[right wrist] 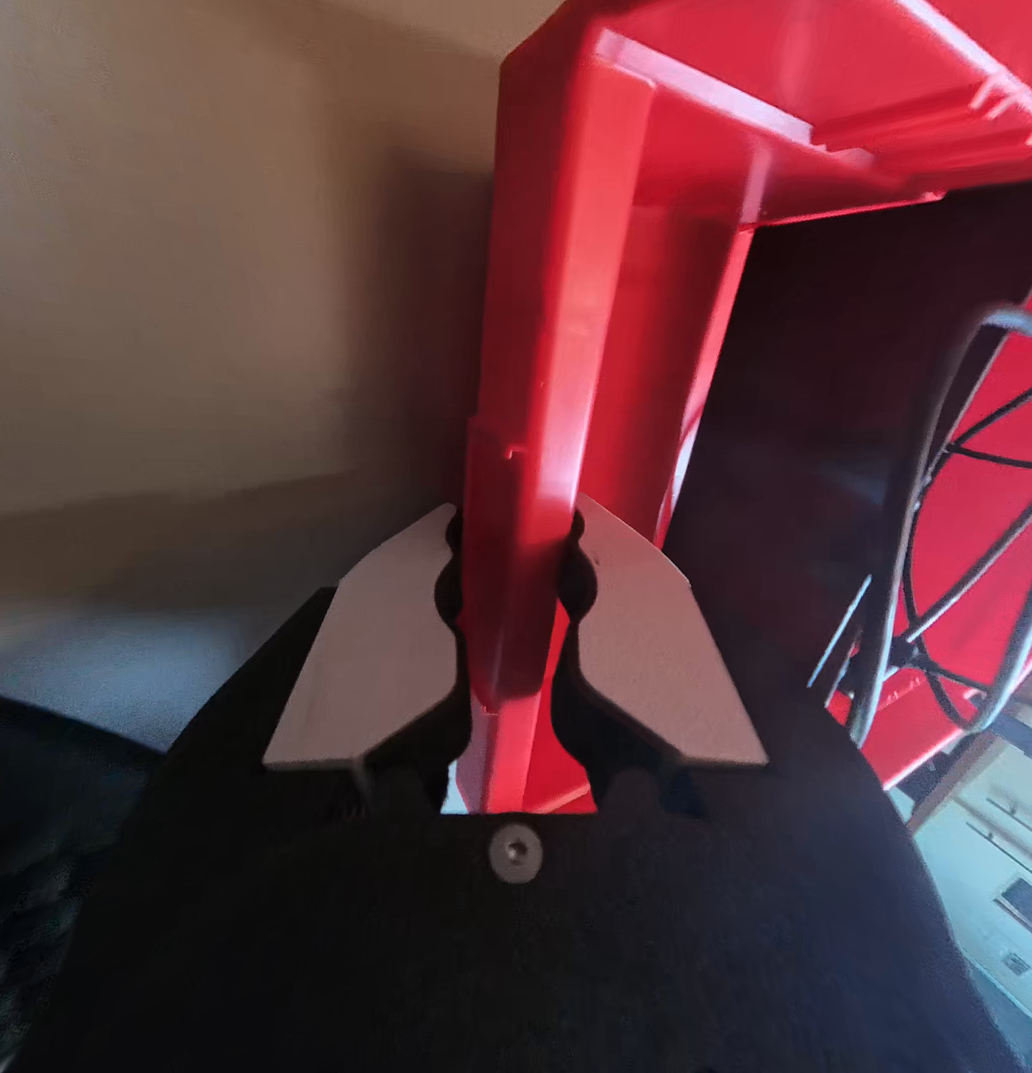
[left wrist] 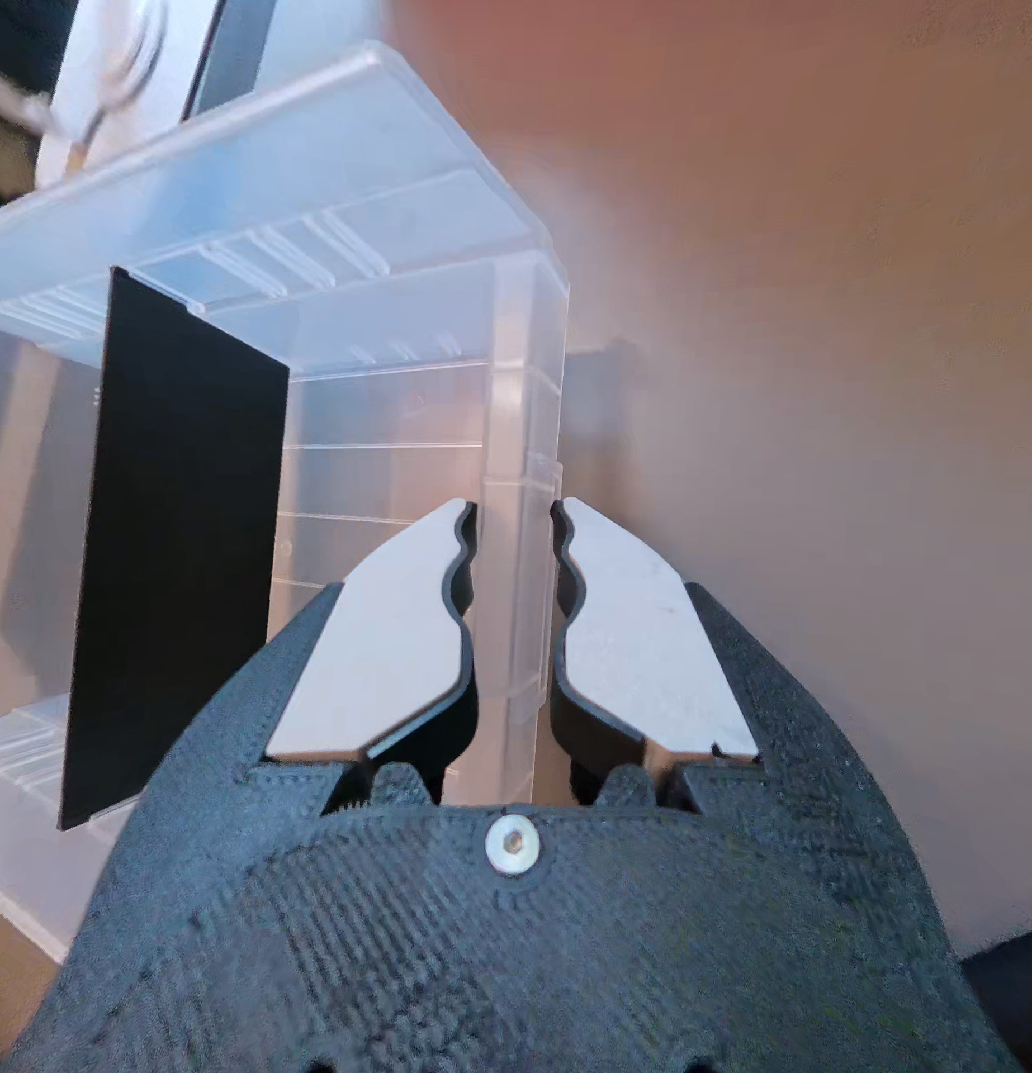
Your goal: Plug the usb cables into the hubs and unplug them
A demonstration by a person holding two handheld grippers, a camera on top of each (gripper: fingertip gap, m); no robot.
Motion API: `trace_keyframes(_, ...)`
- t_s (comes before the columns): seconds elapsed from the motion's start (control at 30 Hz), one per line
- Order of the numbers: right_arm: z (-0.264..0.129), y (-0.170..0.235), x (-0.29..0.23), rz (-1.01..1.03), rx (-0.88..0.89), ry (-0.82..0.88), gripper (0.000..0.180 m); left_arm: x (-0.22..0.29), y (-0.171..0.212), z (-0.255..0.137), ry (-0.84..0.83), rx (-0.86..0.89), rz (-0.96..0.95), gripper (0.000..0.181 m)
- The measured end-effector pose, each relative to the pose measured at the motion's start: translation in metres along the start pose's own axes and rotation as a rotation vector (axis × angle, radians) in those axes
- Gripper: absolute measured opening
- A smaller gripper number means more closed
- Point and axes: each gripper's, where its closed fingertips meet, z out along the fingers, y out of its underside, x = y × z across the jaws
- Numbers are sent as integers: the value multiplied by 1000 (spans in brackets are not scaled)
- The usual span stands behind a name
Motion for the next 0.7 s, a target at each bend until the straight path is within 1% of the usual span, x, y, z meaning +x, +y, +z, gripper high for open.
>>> trace_keyframes(0.03,-4,-3,-5,11,23,23,30,9,-12,3,30,24,37,25)
trace_keyframes(0.13,-25,-14,-16,99,112,85,33,30,-44,15,107,98,132,25)
trace_keyframes(0.17,-36,-21,-19,136,173,92,36,33,-53,19,117,128,163,26)
trace_keyframes(0.23,-67,-33,-18,238,319,126,41,29,-63,25,104,152,179,26)
trace_keyframes(0.27,-83,-34,-14,301,383,154,41,22,-66,25,68,153,164,26)
trace_keyframes(0.33,-112,-18,-1,468,482,231,39,12,-75,10,19,214,96,32)
trace_keyframes(0.4,-127,16,10,667,530,302,36,11,-87,-15,21,312,-19,32)
trace_keyframes(0.43,-127,38,15,778,530,341,37,20,-96,-28,72,371,-104,32)
trace_keyframes(0.47,-123,60,18,887,528,376,37,35,-108,-40,165,448,-200,32)
trace_keyframes(0.53,-106,89,17,1082,535,368,51,72,-132,-52,357,563,-407,31)
trace_keyframes(0.57,-95,94,14,1151,552,331,58,90,-139,-50,418,569,-483,37)
trace_keyframes(0.6,-85,94,14,1206,579,301,62,105,-146,-42,434,565,-541,44)
trace_keyframes(0.7,-62,88,22,1308,639,263,64,124,-173,-16,352,569,-671,55)
